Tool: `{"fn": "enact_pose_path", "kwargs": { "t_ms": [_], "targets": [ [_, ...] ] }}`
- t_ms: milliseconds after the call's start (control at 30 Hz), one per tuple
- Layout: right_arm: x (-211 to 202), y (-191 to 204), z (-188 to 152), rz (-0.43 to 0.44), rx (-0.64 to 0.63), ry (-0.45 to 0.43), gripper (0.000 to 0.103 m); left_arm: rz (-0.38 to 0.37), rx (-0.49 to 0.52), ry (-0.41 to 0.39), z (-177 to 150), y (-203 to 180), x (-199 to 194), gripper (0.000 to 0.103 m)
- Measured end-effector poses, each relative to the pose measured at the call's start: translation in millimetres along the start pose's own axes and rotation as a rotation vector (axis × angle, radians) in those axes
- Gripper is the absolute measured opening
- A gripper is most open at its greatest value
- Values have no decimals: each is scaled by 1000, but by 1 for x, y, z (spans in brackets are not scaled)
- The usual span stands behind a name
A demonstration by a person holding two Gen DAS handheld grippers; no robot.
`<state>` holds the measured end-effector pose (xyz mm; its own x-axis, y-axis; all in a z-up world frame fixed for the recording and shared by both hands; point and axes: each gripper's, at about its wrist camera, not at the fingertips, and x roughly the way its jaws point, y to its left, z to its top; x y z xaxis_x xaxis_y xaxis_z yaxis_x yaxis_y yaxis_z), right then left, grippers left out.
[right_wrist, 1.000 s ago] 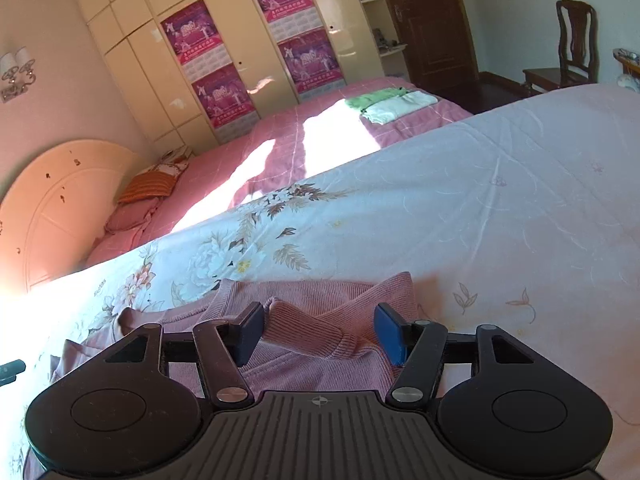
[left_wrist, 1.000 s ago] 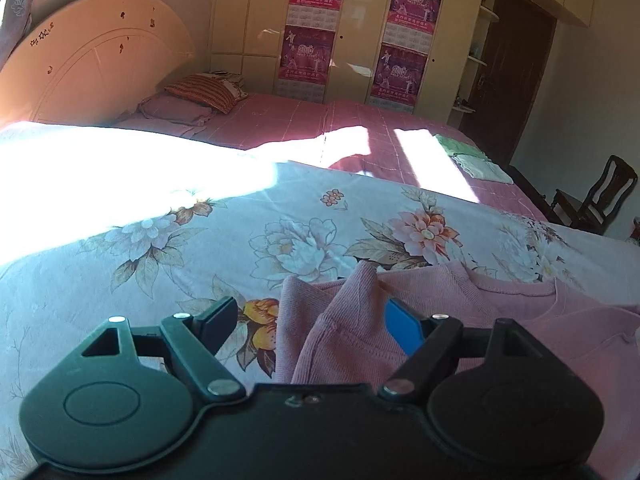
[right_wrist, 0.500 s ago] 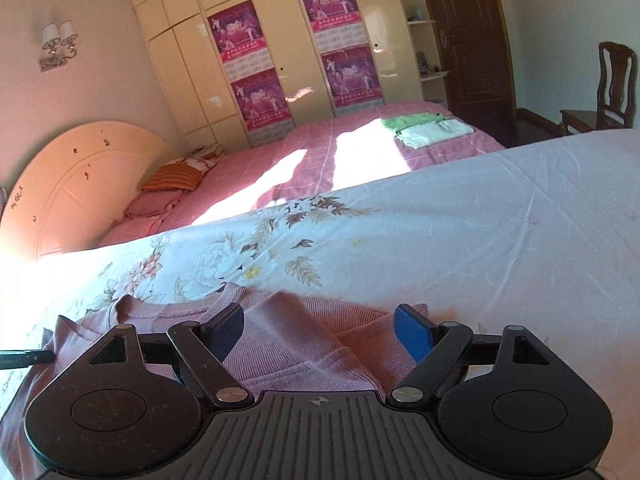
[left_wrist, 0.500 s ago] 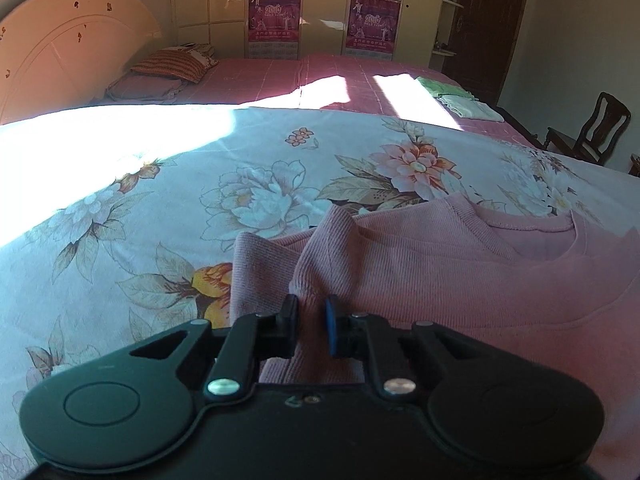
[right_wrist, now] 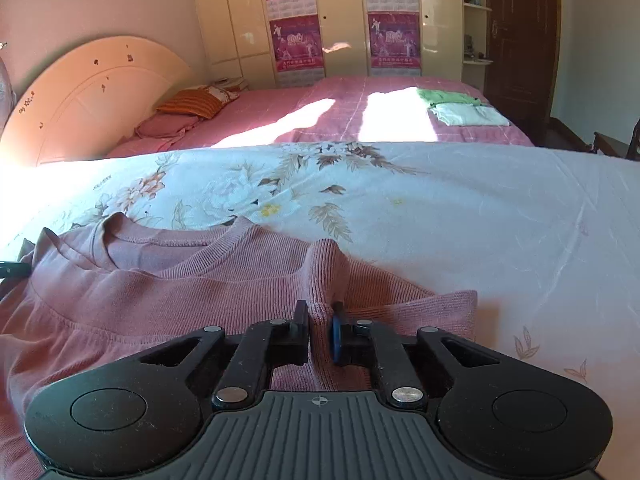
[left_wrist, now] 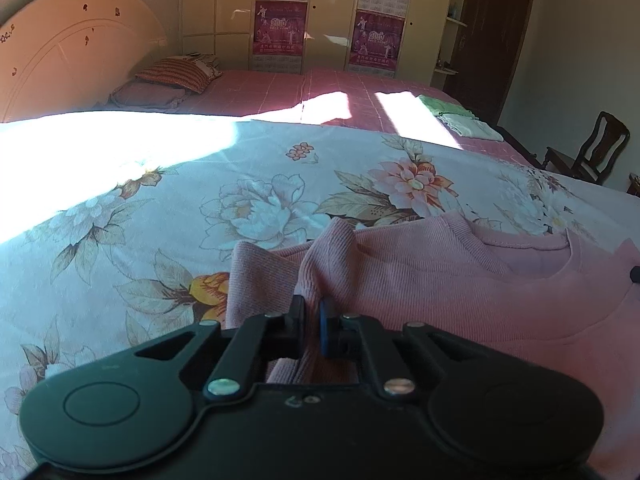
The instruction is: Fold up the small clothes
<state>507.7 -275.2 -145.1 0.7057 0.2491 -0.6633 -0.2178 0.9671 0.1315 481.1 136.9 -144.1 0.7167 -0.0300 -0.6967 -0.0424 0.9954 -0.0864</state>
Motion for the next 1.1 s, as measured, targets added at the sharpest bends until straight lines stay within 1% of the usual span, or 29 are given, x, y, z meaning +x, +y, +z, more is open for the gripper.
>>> {"fn": "enact_pose_path", "kwargs": {
  "t_ms": [67,167,233,267,300,333,367,433,500,567,633,667,700,733,800,833,900,967,1033,1100],
  "targets": [
    [-9,4,3,-15,-16,-52,10,10,-16,-48,1,0,-8,5],
    [-22,6,9,-76,-26,-147,10,24,-36,-131,7,-3,-21,5],
    [-26,10,11,-119,-48,-195,9,33,-55,-187,14,-6,-27,5],
    [-25,11,11,-137,-43,-209,9,42,-65,-209,17,-7,-28,5],
    [-20,9,10,-147,-24,-195,9,53,-71,-212,18,-7,-25,5],
    [-11,7,9,-153,-7,-162,9,69,-73,-187,17,-7,-17,5],
    [1,6,6,-161,0,-121,9,98,-58,-145,13,-8,-3,5],
    [21,7,-3,-182,-14,-53,9,134,-33,-94,2,-10,13,5],
    [33,10,-9,-209,-33,-28,9,174,10,-93,-8,-15,18,7],
    [40,11,-11,-224,-48,-6,10,199,41,-89,-13,-15,17,14],
    [37,12,-8,-229,-63,-2,10,203,34,-84,-13,-10,8,26],
    [34,10,-6,-235,-58,-5,12,208,34,-84,-13,-7,2,29],
    [27,8,-6,-254,-45,-16,22,217,32,-83,-15,-3,-4,34],
    [20,7,-6,-262,-36,-36,26,212,19,-83,-18,2,-12,35],
    [5,6,-7,-270,-26,-59,26,195,15,-68,-24,8,-23,35],
    [-5,8,-8,-259,-15,-69,26,181,23,-49,-29,10,-27,36],
    [-20,17,-12,-205,-13,-90,26,170,23,-13,-38,12,-31,36],
    [-26,31,-21,-169,-52,-74,26,157,-5,11,-47,15,-35,38],
    [-27,39,-32,-147,-55,-52,26,151,-34,16,-53,17,-41,41],
    [-26,42,-45,-157,-63,-21,26,164,-15,18,-59,17,-43,42]
  ]
}}
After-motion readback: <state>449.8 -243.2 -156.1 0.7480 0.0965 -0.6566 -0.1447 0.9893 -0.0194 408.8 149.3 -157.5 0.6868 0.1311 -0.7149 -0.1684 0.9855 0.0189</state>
